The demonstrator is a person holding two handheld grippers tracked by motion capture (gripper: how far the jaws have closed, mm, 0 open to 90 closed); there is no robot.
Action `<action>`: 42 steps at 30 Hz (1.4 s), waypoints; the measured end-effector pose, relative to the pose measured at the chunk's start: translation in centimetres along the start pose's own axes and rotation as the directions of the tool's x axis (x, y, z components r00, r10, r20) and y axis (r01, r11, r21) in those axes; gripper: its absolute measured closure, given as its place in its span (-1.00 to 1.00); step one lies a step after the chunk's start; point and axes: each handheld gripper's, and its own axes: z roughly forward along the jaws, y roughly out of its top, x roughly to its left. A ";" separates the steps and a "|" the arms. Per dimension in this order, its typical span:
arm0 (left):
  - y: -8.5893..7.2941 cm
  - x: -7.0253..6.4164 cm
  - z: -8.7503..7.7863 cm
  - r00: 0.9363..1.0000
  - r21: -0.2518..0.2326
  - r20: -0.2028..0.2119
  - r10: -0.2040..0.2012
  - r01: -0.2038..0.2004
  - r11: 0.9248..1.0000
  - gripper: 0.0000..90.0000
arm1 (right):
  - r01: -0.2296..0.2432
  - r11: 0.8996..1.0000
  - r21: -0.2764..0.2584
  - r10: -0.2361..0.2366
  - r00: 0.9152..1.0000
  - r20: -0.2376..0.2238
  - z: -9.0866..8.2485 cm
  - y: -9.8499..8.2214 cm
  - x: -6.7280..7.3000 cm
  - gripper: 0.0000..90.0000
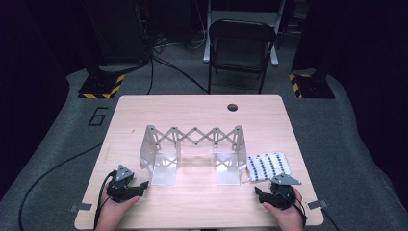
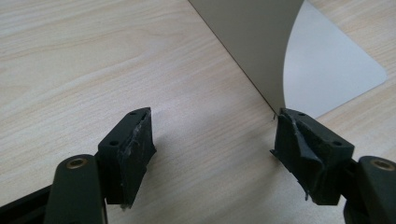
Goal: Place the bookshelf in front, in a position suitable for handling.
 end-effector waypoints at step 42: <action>4.7 -4.0 -2.2 0.995 -0.259 -0.052 -0.080 0.064 0.964 0.43 | 0.082 0.953 -0.291 -0.065 0.996 0.066 0.0 6.6 6.2 0.38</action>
